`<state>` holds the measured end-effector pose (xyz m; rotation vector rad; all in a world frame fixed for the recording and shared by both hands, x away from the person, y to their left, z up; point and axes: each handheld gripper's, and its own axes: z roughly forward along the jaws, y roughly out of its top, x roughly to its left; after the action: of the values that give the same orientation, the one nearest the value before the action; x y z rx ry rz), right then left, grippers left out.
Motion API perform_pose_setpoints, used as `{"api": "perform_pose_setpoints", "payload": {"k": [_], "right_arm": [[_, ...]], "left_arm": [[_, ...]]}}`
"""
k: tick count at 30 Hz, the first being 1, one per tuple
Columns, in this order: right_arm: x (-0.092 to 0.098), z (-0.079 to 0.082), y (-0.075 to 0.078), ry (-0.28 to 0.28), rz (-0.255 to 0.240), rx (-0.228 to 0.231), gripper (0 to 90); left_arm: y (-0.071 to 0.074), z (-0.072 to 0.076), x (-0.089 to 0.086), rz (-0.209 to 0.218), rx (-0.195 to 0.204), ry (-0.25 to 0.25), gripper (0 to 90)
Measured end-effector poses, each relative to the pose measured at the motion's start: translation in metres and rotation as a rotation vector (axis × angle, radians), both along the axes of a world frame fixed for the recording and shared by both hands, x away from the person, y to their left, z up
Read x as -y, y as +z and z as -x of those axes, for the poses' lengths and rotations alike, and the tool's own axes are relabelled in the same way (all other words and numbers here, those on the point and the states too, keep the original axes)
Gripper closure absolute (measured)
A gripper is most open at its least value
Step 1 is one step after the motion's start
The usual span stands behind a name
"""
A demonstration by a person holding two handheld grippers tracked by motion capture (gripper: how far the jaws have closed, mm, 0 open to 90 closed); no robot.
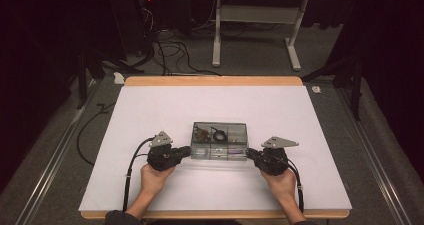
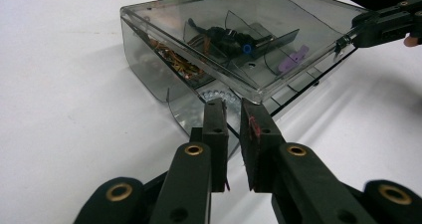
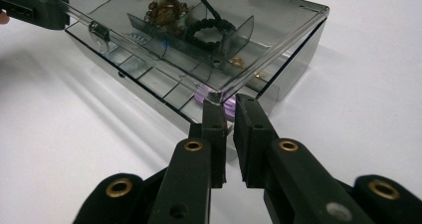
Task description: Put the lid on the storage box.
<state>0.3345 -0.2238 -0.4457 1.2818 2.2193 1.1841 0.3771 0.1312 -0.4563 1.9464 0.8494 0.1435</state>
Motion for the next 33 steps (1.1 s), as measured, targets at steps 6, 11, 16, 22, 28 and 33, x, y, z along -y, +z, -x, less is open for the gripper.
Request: {"api": "perform_pose_setpoints", "payload": {"k": [6, 11, 16, 22, 28, 33], "right_arm": [[0.000, 0.004, 0.001, 0.006, 0.002, 0.003, 84.5], [0.002, 0.007, 0.001, 0.005, -0.001, 0.009, 84.5], [0.005, 0.009, 0.001, 0.002, -0.002, 0.007, 83.9], [0.009, 0.011, -0.002, -0.003, 0.009, -0.005, 83.5], [0.010, 0.010, -0.005, -0.001, 0.012, -0.013, 82.1], [0.010, 0.009, -0.007, -0.008, 0.010, -0.026, 80.8]], "left_arm": [[0.000, 0.002, 0.000, 0.001, 0.002, -0.004, 81.4], [0.002, 0.004, 0.000, -0.005, 0.013, -0.002, 81.0], [0.000, 0.005, -0.001, -0.007, 0.014, -0.001, 80.6], [-0.004, 0.007, -0.004, -0.005, 0.002, 0.003, 80.4], [-0.006, 0.007, -0.005, -0.012, -0.009, 0.004, 79.8], [-0.006, 0.006, -0.007, -0.020, -0.009, 0.009, 78.3]]}}
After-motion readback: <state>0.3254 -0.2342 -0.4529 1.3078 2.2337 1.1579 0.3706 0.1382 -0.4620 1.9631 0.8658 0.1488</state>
